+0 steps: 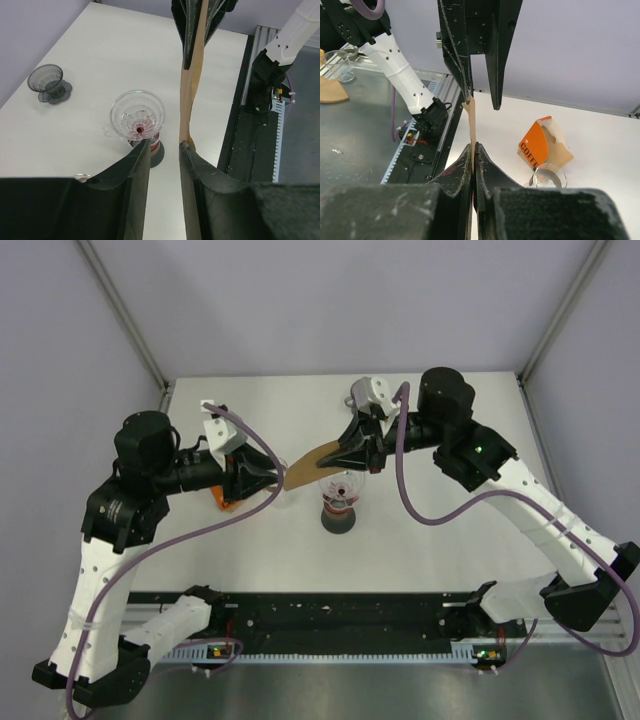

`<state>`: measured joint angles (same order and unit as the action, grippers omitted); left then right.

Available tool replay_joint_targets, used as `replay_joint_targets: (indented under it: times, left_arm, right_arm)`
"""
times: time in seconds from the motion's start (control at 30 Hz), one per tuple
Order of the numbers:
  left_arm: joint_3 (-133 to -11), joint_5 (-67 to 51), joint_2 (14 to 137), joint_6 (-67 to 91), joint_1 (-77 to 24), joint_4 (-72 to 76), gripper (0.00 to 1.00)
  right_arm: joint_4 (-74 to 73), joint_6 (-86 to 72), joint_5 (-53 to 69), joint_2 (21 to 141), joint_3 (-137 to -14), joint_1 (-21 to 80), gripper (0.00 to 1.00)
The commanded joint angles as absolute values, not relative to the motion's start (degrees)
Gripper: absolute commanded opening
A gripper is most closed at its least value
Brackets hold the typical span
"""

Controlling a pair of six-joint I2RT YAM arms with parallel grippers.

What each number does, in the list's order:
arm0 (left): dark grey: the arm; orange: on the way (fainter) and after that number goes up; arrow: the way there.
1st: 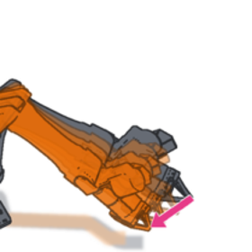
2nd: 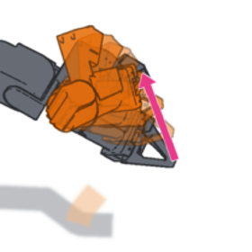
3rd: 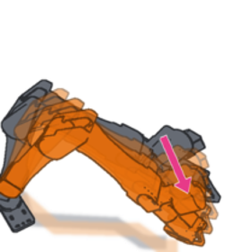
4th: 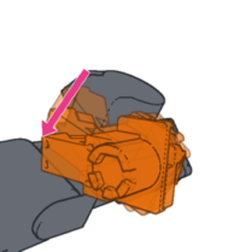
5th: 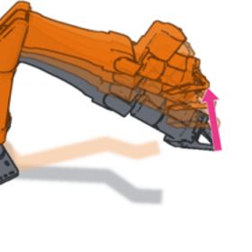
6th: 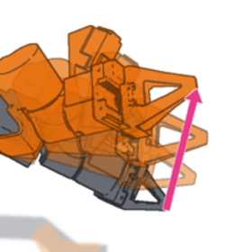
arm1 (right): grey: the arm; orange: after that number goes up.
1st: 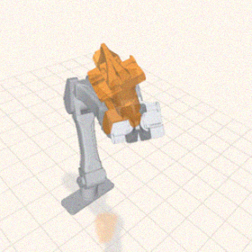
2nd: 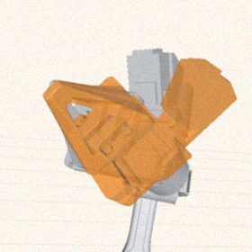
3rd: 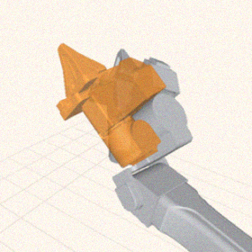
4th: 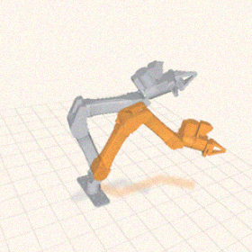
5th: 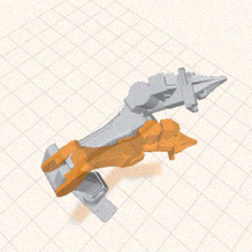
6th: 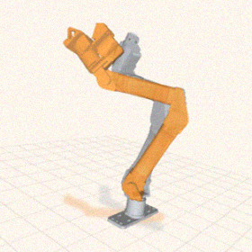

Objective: Place the coffee filter in the dripper
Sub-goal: Place the coffee filter in the coffee dripper.

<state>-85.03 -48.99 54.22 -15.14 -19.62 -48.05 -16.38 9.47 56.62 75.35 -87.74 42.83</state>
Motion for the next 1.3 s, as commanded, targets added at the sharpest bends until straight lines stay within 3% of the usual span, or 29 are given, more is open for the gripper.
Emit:
replay_joint_targets:
  times: [0.0,0.43,0.7,1.13,1.27]
  left_arm:
    - [-85.34,-52.47,53.52,-14.68,-19.86,-46.14,0.36]
    - [-85.34,-53.18,53.61,-14.06,-19.86,-46.41,0.39]
    - [-85.17,-48.69,54.32,-13.45,-19.95,-45.18,0.29]
    - [-83.94,-49.93,54.32,-11.42,-20.65,-43.59,0.31]
    - [-83.58,-49.4,54.49,-10.99,-20.92,-42.45,0.25]
  right_arm:
    - [-15.82,10.37,56.08,73.92,-88.86,42.63,0.0]
    - [-16.0,10.46,55.99,74.18,-89.21,42.63,0.0]
    - [-16.0,10.28,57.04,74.27,-89.74,42.54,0.0]
    - [-15.47,9.93,57.22,74.79,-89.82,42.54,0.0]
    - [-14.94,9.49,58.45,74.88,-89.74,42.54,0.0]
